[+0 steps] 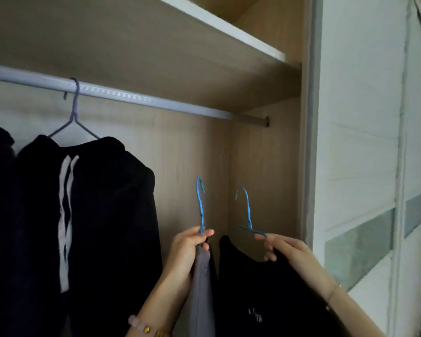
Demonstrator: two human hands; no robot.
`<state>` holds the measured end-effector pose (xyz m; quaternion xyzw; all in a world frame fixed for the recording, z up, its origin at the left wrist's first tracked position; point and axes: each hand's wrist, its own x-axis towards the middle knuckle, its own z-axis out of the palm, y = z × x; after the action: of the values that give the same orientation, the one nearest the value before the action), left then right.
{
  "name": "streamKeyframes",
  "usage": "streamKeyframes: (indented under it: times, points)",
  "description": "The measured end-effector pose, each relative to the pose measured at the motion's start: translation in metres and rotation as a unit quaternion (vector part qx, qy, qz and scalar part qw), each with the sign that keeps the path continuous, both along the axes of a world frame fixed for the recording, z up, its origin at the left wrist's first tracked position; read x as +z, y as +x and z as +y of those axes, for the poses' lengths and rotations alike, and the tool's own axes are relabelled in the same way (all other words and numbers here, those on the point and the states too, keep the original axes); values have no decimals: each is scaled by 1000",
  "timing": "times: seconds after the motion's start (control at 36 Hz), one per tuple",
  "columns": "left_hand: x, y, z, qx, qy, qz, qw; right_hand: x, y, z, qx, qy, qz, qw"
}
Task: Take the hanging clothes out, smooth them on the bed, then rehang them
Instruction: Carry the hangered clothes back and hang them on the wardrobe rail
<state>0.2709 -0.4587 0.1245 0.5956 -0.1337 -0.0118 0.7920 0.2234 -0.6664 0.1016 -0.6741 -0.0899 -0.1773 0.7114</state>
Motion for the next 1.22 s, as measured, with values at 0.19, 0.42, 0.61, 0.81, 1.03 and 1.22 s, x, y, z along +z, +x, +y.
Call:
streamKeyframes:
  times: [0.19,0.42,0.61,0.81,1.03,1.22]
  points:
    - [56,48,-18,76,-4,-73,994,51,74,8,120,114,-22,986]
    - [149,87,-11,138,33,-157,977,146,134,38,163,116,-85,976]
    - [204,111,-8,193,-7,-159,968,209,181,49,179,136,-115,968]
    - [227,134,5,264,22,-145,953,238,214,63,187,109,-98,971]
    - [228,160,16,274,45,-110,954,248,241,71,161,77,-55,982]
    - [203,171,15,280,51,-64,956,221,247,71,179,69,-28,981]
